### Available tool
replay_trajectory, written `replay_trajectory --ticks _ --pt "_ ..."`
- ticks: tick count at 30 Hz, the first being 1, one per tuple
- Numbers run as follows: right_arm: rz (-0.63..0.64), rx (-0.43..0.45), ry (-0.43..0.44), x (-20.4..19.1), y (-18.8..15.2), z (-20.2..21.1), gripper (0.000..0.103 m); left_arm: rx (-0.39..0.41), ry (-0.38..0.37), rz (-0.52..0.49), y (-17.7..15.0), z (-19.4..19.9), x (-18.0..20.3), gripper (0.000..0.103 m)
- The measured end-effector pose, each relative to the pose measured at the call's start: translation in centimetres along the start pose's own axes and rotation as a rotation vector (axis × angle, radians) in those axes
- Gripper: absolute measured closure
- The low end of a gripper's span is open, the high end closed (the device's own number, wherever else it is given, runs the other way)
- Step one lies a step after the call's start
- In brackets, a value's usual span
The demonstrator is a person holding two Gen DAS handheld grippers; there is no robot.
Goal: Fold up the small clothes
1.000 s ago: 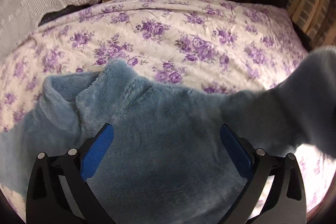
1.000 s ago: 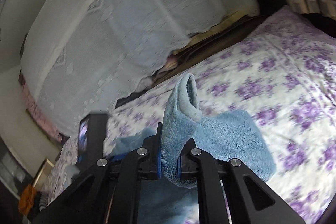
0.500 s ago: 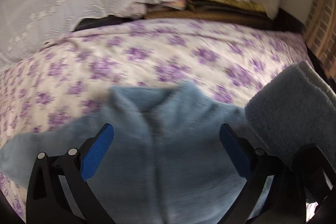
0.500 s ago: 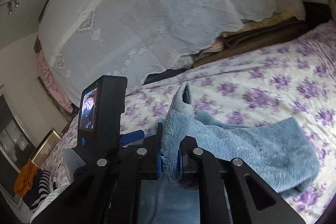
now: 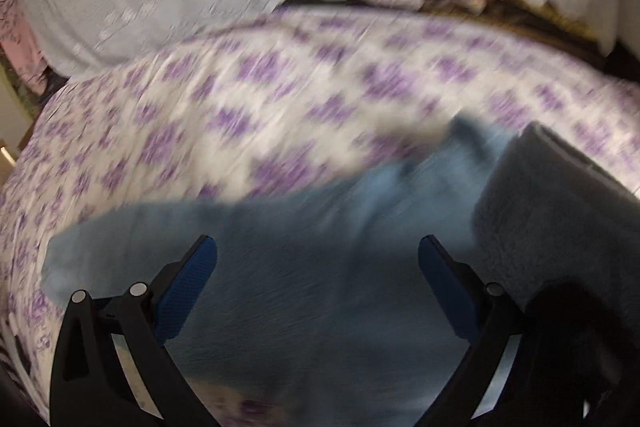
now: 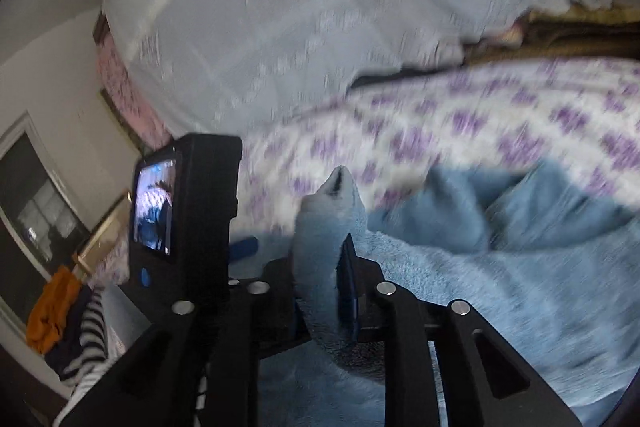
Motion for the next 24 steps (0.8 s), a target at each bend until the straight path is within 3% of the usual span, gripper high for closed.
replay_trajectory --ticks 2,4,7,10,14,17,20,21,22,23,24 --pt "-0.014 -0.087 -0.013 0.4 -2.2 -1.8 0.056 -0.042 0.017 -0.001 -1.9 -1.5 -1.2 0.004" --pt "-0.03 -0.146 -0.001 0.7 -3.5 -2.0 0.056 -0.054 -0.032 0.036 -3.3 -1.8 -2.5 0.004" --pt "-0.012 -0.109 0.008 1.2 -3.0 1.2 0.046 -0.038 -0.058 0.111 -3.8 -0.4 -5.0 0.004" --pt "0.019 -0.066 -0.005 1.9 -2.0 4.8 0.043 0.017 -0.069 0.193 -2.9 2.1 -7.2 0.004" --pt "0.04 -0.031 -0.081 5.3 -1.2 8.7 0.043 0.078 -0.207 0.272 -1.0 5.9 -6.5 0.004" --pt "-0.059 -0.007 -0.11 9.3 -0.5 10.0 0.043 0.046 -0.31 0.193 -0.6 6.6 -1.7 0.004" --pt "-0.238 0.013 -0.049 13.6 -0.3 10.3 0.043 -0.022 -0.37 0.021 -2.4 5.0 4.7 0.004" --pt "-0.309 0.01 -0.044 15.9 -0.7 10.3 0.045 -0.052 -0.364 -0.041 -3.5 4.0 6.2 0.004" --pt "-0.353 0.009 -0.062 17.8 -1.1 10.2 0.045 -0.092 -0.305 -0.1 -4.9 2.0 7.3 0.004" --pt "-0.396 0.012 -0.097 19.9 -1.6 10.4 0.056 -0.105 -0.272 -0.116 -5.8 0.5 7.7 0.004" --pt "-0.442 0.022 -0.13 22.3 -2.3 10.8 0.074 -0.049 -0.287 -0.096 -5.8 0.6 7.7 0.004"
Point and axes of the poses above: each gripper's, at about its wrist camera, not at the fingertips, and z roughly against the way its jaws point, x to its right, y to its top, the point moved 10 cm from there along -z, roughly the way its jaws point, and after that the axes turned 6 degrees about y, right-handed, at the moved point
